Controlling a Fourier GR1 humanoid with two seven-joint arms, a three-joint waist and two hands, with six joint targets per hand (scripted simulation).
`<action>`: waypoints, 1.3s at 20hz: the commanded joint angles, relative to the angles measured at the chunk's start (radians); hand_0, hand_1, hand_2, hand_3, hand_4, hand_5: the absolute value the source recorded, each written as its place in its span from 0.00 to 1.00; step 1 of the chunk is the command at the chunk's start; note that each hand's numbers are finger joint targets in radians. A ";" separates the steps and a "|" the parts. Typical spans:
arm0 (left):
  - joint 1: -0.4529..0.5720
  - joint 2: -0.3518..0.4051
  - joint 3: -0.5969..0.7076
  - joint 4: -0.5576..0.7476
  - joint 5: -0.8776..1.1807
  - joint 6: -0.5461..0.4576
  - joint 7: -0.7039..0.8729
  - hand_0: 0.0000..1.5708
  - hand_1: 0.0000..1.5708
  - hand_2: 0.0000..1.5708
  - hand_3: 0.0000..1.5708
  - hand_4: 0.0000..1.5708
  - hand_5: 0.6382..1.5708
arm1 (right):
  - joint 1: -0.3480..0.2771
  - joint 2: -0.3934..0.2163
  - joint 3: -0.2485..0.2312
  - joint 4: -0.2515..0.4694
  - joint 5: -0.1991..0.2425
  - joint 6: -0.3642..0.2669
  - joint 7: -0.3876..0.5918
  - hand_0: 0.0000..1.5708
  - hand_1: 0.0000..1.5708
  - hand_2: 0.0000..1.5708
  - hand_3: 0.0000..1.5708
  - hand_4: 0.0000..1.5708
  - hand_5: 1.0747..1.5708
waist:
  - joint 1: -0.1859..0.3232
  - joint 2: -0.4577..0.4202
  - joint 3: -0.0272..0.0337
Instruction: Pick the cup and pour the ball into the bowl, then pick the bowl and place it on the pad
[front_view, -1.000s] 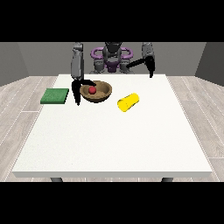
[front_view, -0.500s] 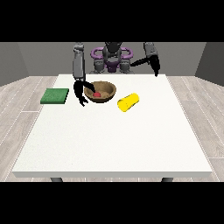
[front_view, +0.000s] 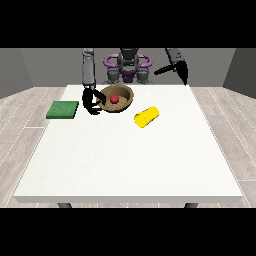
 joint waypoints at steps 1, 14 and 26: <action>0.008 0.010 0.021 0.045 -0.013 0.039 0.011 0.00 0.00 0.00 0.00 0.00 1.00 | -0.016 0.021 0.050 -0.020 0.041 -0.049 0.091 1.00 1.00 1.00 1.00 0.65 0.97 | -0.053 -0.033 0.0062; 0.067 0.042 0.056 0.048 0.029 0.022 -0.040 0.00 0.00 0.00 0.00 0.00 1.00 | -0.021 -0.275 -0.087 -0.080 -0.108 0.230 0.295 1.00 1.00 1.00 1.00 0.68 0.97 | -0.094 -0.040 0.0067; -0.016 -0.029 -0.014 0.002 -0.048 0.149 -0.124 0.00 0.00 0.00 0.00 0.00 0.99 | 0.005 -0.424 -0.194 -0.011 -0.183 0.407 0.130 1.00 1.00 1.00 0.87 0.66 0.98 | -0.075 0.189 0.0075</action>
